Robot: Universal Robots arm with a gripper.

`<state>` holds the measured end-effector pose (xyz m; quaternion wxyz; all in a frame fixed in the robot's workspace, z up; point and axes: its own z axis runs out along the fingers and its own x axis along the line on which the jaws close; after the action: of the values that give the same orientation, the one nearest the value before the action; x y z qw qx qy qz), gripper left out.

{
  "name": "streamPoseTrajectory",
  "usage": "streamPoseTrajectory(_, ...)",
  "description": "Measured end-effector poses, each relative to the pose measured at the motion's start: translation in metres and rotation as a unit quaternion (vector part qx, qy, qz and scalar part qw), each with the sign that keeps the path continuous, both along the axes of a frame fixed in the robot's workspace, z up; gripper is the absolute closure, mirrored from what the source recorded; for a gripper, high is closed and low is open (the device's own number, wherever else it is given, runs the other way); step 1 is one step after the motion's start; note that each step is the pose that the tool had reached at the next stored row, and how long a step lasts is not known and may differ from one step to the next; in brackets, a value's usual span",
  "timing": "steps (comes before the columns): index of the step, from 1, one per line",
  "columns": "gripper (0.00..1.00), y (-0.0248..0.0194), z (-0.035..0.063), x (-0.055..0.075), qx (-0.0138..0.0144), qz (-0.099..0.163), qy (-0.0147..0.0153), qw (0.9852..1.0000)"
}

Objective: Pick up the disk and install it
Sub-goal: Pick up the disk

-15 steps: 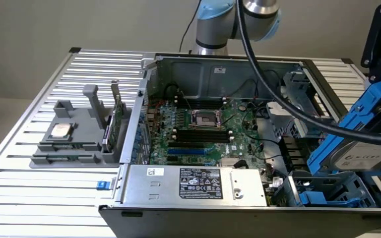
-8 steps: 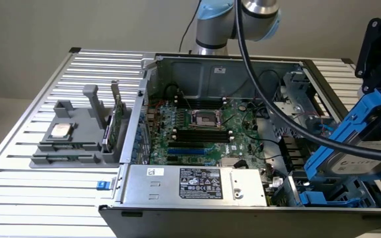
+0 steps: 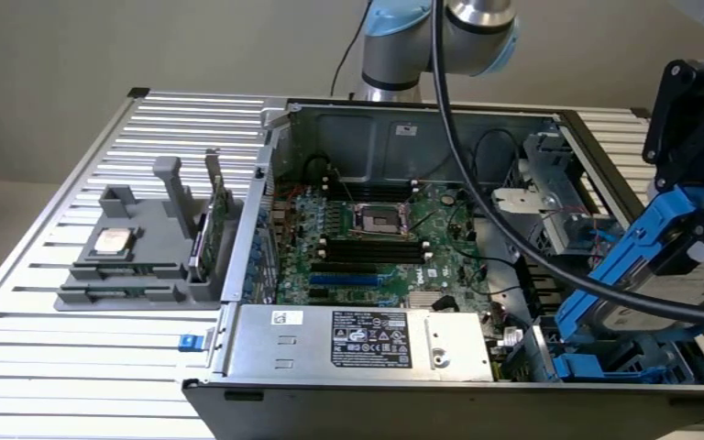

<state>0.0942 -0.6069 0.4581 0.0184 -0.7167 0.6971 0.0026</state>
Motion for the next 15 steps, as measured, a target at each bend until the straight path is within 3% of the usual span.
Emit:
streamPoseTrajectory(8,0.67,0.0000,-0.0121,0.001,0.0014,0.000,0.0006,1.0000)
streamPoseTrajectory(15,0.67,0.0000,-0.0179,0.004,0.0051,0.000,0.0059,1.0000)
